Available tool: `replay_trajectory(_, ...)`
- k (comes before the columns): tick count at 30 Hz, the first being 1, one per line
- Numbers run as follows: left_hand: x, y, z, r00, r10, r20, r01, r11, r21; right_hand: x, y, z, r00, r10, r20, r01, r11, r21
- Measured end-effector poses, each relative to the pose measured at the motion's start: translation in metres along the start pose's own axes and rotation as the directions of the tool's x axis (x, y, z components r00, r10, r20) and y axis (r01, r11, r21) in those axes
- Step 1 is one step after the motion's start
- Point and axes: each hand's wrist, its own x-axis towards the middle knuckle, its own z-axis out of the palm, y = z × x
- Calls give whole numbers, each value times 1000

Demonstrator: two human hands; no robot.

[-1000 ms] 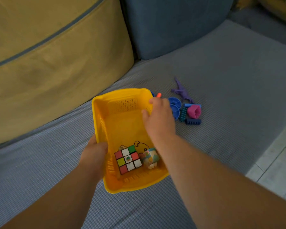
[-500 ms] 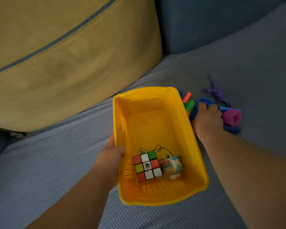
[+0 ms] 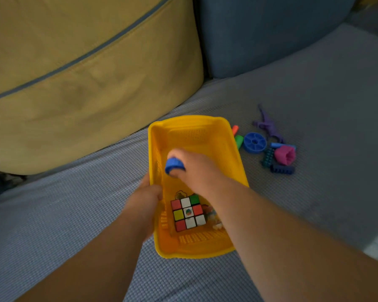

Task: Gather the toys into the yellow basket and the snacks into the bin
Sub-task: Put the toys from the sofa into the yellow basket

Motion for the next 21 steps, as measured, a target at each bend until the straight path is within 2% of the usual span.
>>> replay_trajectory(3,4,0,-3,1000,12,-10,-12,1000,13,1,2,33,984,63,168,-52,996,-68)
replay_trajectory(7,9,-1,-10,1000,-3,11,3,1000,-25,-1,3,40,913,151,378,-125,988,-93)
replay_trajectory(11,13,-4,-19,1000,2,-4,-2,999,-42,-5,-2,38,850,243,467,-179,968,-177)
replay_trajectory(14,13,1,-27,999,18,-35,-18,1000,0,-3,-6,41,862,237,449,-184,970,-160)
replay_trajectory(18,9,13,-36,996,40,-76,-41,999,-5,2,-14,29,918,188,348,-175,982,-70)
replay_trajectory(20,4,20,-38,993,46,-105,-49,999,-21,5,-19,18,968,129,217,-132,991,-3)
replay_trajectory(21,4,23,-39,992,47,-117,-52,998,-38,8,-19,10,993,80,82,-82,996,26)
